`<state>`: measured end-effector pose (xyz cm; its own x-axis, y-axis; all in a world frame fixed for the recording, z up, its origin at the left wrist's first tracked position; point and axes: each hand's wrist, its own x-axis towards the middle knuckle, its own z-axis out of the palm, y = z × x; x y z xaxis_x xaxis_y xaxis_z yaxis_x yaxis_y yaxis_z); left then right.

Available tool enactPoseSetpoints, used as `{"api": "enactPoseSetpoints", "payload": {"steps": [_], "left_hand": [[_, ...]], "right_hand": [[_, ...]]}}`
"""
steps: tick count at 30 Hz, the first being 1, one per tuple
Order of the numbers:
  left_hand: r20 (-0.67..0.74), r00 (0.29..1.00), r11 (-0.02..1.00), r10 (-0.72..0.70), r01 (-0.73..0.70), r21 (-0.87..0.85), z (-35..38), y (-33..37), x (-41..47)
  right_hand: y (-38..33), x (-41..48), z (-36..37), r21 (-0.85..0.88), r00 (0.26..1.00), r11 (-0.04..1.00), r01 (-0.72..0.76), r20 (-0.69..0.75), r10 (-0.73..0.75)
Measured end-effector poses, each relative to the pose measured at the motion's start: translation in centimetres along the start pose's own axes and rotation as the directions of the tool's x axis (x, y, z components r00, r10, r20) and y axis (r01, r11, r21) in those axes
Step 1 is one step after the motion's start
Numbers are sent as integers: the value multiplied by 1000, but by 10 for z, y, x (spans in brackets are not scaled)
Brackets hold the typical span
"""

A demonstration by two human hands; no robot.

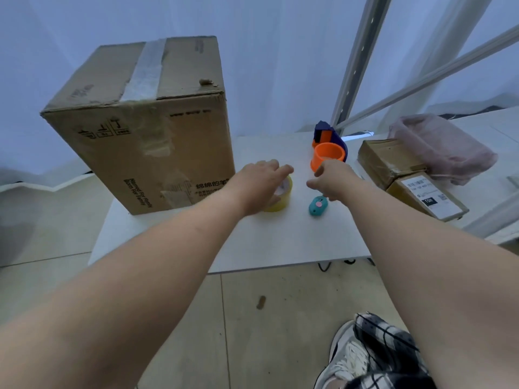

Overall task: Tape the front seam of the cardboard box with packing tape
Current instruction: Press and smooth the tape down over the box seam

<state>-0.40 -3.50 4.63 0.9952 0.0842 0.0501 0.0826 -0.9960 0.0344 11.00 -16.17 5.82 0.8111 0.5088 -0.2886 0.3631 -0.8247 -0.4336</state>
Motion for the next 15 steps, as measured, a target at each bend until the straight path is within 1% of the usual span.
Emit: {"api": "enactPoseSetpoints", "payload": {"steps": [3, 8, 11, 13, 14, 15], "left_hand": [[-77, 997, 998, 15, -10, 68, -29, -10, -20], [-166, 986, 984, -10, 40, 175, -60, -30, -68], [-234, 972, 979, -29, 75, 188, -63, -49, -103], [-268, 960, 980, -85, 129, 151, -58, -63, -125], [-274, 954, 977, -124, 165, 132, -56, -70, -134], [-280, 947, 972, -160, 200, 121, -55, -77, -141]], "right_hand": [[-18, -15, -3, -64, 994, 993, 100, -41, -102], [-55, -35, -3, -43, 962, 972, 229, -140, -233], [-83, -48, 0, -85, 893, 928, 363, -252, -372], [-102, -55, 7, -83, 831, 878, 471, -293, -473], [-112, -59, 12, -37, 813, 857, 513, -299, -500], [-122, -61, 18, 45, 812, 842, 537, -298, -502]]}}
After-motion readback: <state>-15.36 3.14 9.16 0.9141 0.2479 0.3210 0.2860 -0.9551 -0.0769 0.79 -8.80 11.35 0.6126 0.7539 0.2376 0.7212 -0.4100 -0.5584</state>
